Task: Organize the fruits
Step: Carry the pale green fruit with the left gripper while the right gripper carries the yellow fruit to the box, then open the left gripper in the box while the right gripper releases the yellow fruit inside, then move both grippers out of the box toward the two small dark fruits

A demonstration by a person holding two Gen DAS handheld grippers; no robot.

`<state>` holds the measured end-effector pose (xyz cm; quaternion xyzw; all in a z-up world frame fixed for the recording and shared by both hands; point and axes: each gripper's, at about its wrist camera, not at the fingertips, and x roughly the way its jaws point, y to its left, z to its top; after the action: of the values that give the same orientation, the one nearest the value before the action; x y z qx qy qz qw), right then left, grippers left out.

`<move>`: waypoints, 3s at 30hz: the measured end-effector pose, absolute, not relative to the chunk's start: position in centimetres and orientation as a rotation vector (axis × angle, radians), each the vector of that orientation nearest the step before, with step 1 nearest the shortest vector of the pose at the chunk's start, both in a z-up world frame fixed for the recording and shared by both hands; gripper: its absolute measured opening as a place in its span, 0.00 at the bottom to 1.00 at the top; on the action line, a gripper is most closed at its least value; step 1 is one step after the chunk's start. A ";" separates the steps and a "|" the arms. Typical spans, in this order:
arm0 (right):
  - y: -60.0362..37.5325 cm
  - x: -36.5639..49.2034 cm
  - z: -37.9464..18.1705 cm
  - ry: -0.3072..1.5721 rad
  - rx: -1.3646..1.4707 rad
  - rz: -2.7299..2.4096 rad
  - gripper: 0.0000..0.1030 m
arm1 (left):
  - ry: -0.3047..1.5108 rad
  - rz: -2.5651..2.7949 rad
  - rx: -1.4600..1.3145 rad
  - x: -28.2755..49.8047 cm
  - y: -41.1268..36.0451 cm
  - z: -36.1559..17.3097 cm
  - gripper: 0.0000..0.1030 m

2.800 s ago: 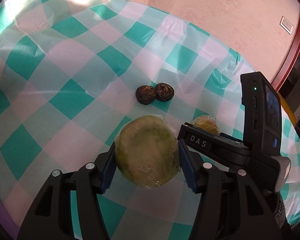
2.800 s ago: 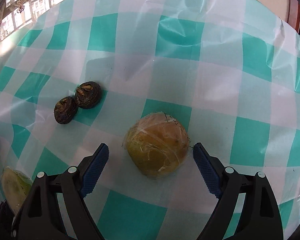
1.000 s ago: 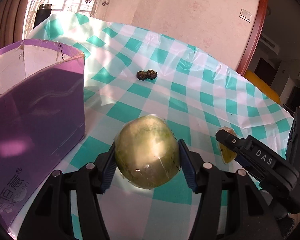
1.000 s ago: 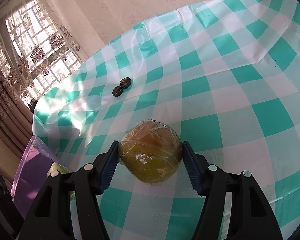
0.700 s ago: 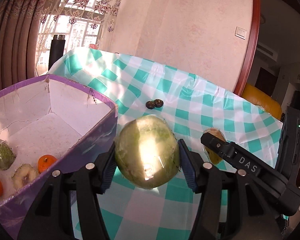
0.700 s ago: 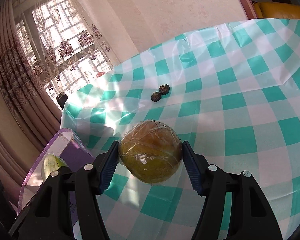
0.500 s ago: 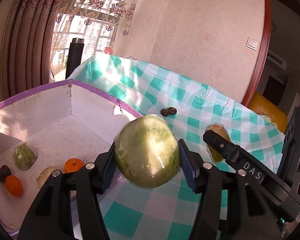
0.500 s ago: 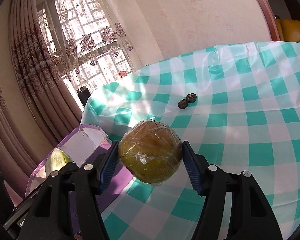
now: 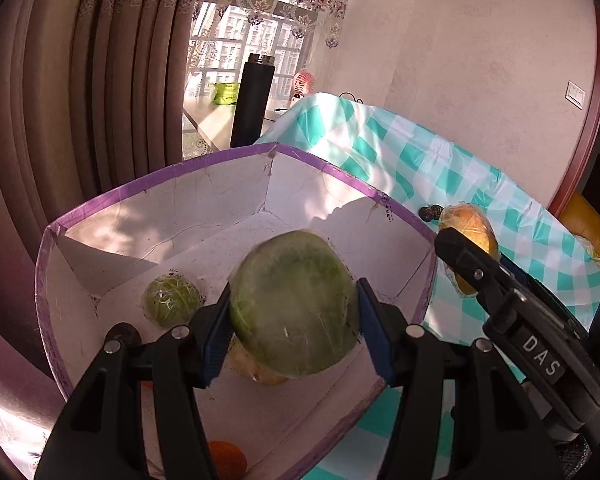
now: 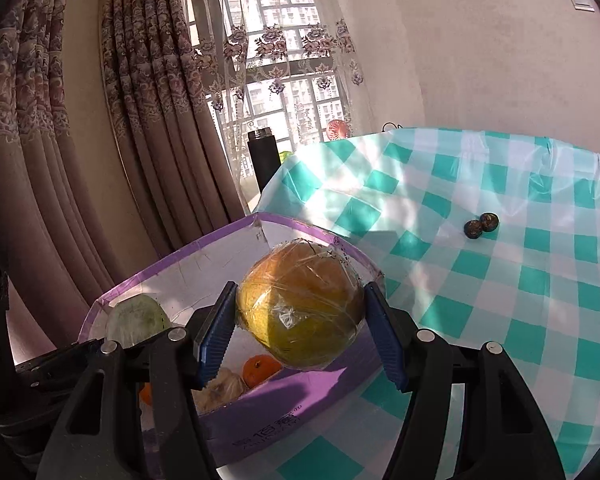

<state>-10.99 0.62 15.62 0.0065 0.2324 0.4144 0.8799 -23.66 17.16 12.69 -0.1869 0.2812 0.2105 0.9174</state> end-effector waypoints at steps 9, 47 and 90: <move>6.4 -11.1 14.9 0.520 -0.130 0.860 0.60 | 0.646 0.485 -0.362 -25.2 20.1 12.4 0.56; 11.5 -10.4 11.2 0.648 -0.389 0.786 0.71 | 0.834 0.543 -0.291 -24.4 22.0 9.6 0.94; -15.7 -0.2 9.8 0.653 0.237 0.341 0.84 | 0.720 0.232 0.155 -16.5 1.0 12.8 0.98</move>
<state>-0.24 -15.69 9.76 0.1153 0.3185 0.1661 0.9261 -16.47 1.01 12.78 0.0754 0.3512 0.1132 0.9264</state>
